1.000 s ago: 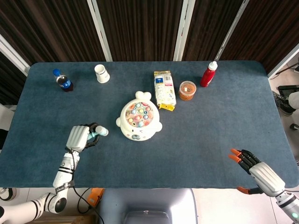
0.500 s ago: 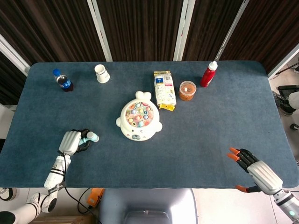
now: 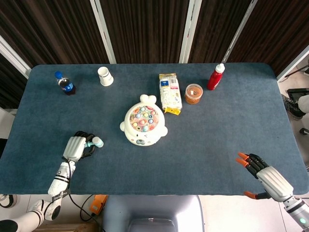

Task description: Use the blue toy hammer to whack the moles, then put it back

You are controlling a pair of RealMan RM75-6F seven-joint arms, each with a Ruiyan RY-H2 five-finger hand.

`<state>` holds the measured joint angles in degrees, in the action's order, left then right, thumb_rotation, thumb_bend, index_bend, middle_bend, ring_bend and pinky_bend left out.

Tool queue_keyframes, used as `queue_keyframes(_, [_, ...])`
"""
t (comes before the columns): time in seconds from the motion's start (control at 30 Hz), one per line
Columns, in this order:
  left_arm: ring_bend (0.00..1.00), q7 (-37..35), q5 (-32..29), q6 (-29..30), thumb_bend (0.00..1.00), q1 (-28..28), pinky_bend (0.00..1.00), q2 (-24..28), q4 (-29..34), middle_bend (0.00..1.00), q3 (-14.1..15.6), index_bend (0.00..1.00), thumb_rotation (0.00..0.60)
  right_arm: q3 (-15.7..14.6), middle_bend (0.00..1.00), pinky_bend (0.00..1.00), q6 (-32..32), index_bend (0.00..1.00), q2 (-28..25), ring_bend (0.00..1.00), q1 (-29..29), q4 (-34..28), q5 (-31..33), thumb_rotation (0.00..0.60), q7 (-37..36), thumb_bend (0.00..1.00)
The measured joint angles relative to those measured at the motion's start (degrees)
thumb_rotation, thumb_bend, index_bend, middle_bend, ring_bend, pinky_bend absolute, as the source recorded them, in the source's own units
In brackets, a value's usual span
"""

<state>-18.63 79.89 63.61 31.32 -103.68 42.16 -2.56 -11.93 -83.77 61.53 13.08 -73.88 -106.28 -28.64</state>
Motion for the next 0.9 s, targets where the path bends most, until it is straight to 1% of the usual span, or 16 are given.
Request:
queue_keyframes(0.1, [0.23, 0.34, -0.14, -1.45, 0.56, -0.02, 0.19, 0.52, 0.95, 0.45, -0.02, 0.29, 0.600, 0.01, 0.00, 0.03, 0.11, 0.00, 0.01, 0.00, 0.06, -0.03, 0.02, 0.600, 0.02, 0.09])
queue_keyframes(0.2, [0.21, 1.19, -0.65, -2.25, 0.56, -0.19, 0.18, 1.11, 2.24, 0.42, -0.56, 0.25, 0.600, -0.02, 0.00, 0.03, 0.08, 0.00, 0.00, 0.00, 0.06, -0.04, -0.01, 0.600, 0.02, 0.09])
queue_keyframes(0.47, [0.17, 1.51, -0.69, -2.24, 0.54, -0.65, 0.17, 1.77, 3.26, 0.36, -1.53, 0.20, 0.600, -0.02, 0.00, 0.03, 0.23, 0.00, 0.02, 0.00, 0.18, -0.13, -0.05, 0.600, 0.16, 0.09])
queue_keyframes(0.63, [0.13, 1.45, -0.34, -1.74, 0.48, -0.84, 0.16, 1.93, 3.64, 0.31, -1.90, 0.18, 0.600, 0.02, 0.00, 0.03, 0.21, 0.00, -0.02, 0.00, 0.17, -0.20, 0.07, 0.600, 0.16, 0.09])
queue_keyframes(0.73, [0.11, 1.80, -0.54, -1.41, 0.47, -0.99, 0.16, 1.87, 3.80, 0.26, -2.37, 0.16, 0.600, -0.01, 0.00, 0.03, 0.12, 0.00, -0.03, 0.00, 0.15, -0.18, 0.00, 0.600, 0.15, 0.09])
queue_keyframes(0.9, [0.08, 2.04, -0.55, -1.29, 0.44, -1.09, 0.14, 1.84, 3.93, 0.22, -2.65, 0.12, 0.600, 0.01, 0.00, 0.03, -0.02, 0.00, -0.05, 0.00, 0.09, -0.13, 0.02, 0.600, 0.08, 0.09])
